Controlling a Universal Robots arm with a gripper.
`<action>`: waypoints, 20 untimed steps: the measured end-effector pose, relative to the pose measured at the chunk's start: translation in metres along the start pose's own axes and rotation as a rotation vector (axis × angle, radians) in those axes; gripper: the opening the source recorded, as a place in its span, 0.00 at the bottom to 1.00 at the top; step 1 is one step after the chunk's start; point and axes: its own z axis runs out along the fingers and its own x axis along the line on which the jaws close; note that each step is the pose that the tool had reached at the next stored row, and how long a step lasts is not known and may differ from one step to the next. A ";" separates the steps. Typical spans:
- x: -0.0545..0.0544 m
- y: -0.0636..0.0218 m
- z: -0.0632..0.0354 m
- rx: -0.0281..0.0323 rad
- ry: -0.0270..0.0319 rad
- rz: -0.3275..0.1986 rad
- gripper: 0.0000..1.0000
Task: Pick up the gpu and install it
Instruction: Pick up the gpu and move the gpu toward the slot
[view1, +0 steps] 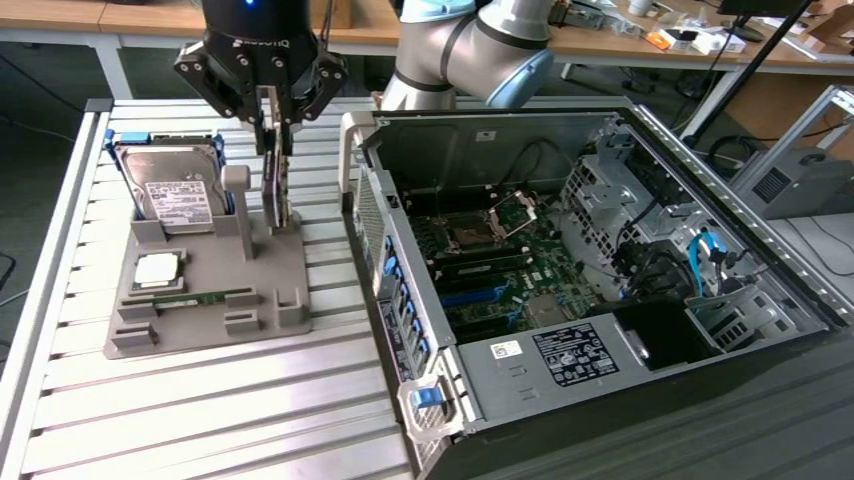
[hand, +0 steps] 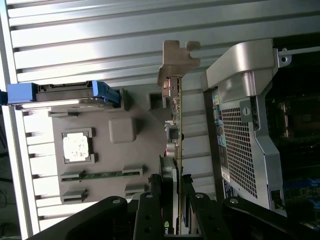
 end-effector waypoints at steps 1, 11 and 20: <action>0.000 0.0000 -0.0003 0.0000 0.0000 0.000 0.27; 0.000 0.0001 -0.0024 0.0000 0.0000 0.000 0.27; 0.000 0.0002 -0.0048 0.0000 0.0000 0.000 0.27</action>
